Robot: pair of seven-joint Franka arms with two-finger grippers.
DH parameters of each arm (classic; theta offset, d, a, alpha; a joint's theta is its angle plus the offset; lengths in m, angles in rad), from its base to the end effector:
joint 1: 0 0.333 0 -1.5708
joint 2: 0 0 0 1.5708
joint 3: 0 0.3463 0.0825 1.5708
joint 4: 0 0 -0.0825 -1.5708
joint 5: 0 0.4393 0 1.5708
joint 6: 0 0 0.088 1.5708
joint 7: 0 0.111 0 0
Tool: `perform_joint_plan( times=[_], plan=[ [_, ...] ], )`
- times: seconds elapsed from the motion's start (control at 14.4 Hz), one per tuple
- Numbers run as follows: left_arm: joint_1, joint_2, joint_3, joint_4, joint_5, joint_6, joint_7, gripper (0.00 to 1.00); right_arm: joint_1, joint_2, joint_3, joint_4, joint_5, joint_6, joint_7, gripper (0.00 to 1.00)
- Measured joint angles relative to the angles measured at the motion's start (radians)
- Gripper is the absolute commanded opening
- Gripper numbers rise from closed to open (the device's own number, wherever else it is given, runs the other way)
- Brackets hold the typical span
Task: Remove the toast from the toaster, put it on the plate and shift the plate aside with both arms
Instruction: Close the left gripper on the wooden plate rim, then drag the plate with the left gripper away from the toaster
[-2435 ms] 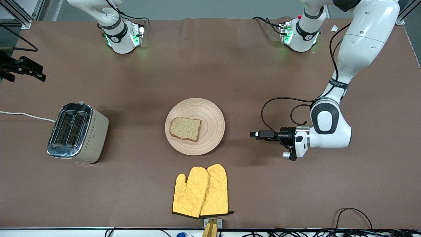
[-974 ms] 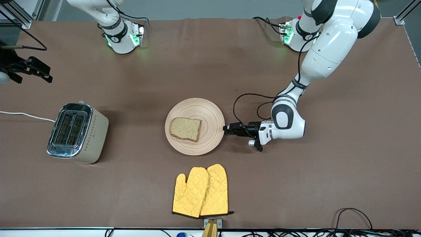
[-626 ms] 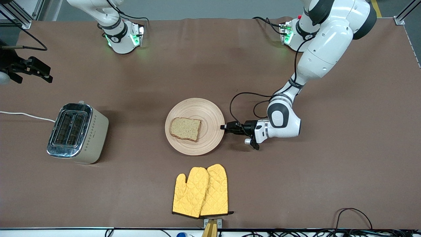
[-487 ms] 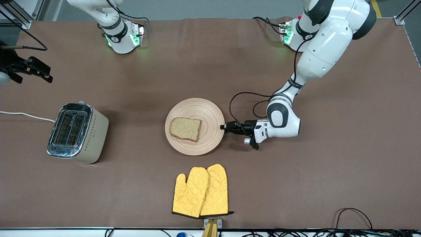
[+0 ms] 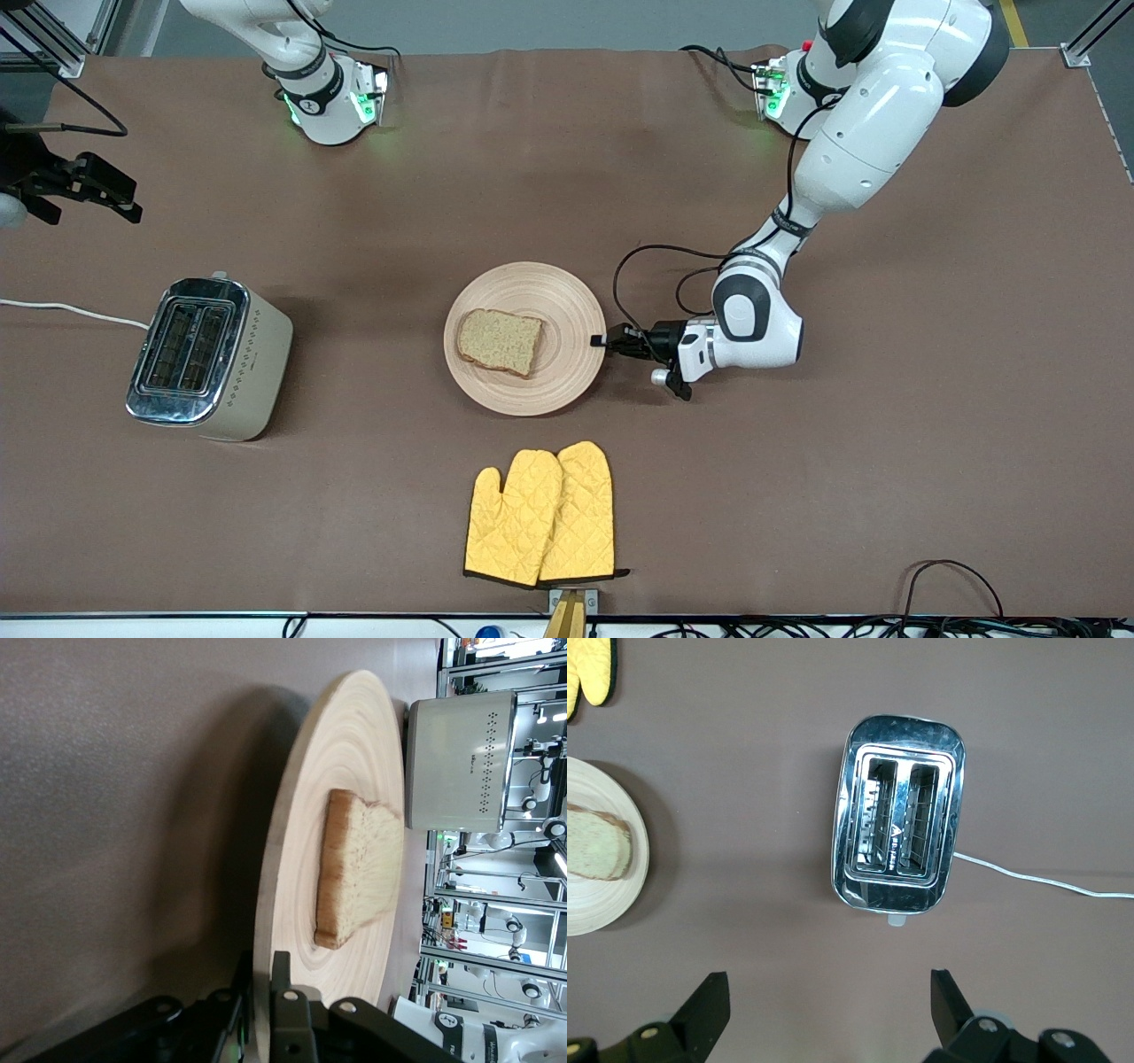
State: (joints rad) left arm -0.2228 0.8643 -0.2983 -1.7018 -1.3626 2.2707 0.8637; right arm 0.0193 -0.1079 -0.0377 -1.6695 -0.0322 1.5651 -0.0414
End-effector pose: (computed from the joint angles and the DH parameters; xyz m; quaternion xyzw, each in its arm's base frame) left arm 0.6059 -0.3649 0.0803 0.8454 -0.0667 -0.0424 0.5282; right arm 0.5715 -0.0153 0.6620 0.9998 0.0115 0.0013 0.0141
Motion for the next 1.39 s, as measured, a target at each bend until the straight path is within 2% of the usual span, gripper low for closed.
perform_joint_plan(
  times=[0.35, 0.7, 0.83, 1.11, 1.39],
  plan=[
    [0.01, -0.013, 0.002, 0.015, 0.0, 0.004, -0.053, 0.0, 0.0, 0.0, 0.0, 0.0, 0.001, 0.0, 0.001, 1.0],
    [0.052, -0.122, 0.005, 0.021, 0.002, -0.003, -0.213, 0.01, 0.0, 0.0, 0.0, 0.0, 0.002, 0.0, 0.001, 1.0],
    [0.108, -0.15, 0.007, 0.021, 0.027, -0.059, -0.224, 0.01, 0.0, 0.0, 0.0, 0.0, 0.003, 0.0, 0.001, 1.0],
    [0.301, -0.161, 0.011, 0.039, 0.125, -0.261, -0.224, 0.01, 0.0, 0.0, 0.0, 0.0, 0.006, 0.0, 0.002, 1.0],
    [0.466, -0.161, 0.013, 0.071, 0.275, -0.368, -0.235, 0.01, 0.0, 0.0, 0.0, 0.0, 0.008, -0.001, 0.002, 1.0]
  ],
)
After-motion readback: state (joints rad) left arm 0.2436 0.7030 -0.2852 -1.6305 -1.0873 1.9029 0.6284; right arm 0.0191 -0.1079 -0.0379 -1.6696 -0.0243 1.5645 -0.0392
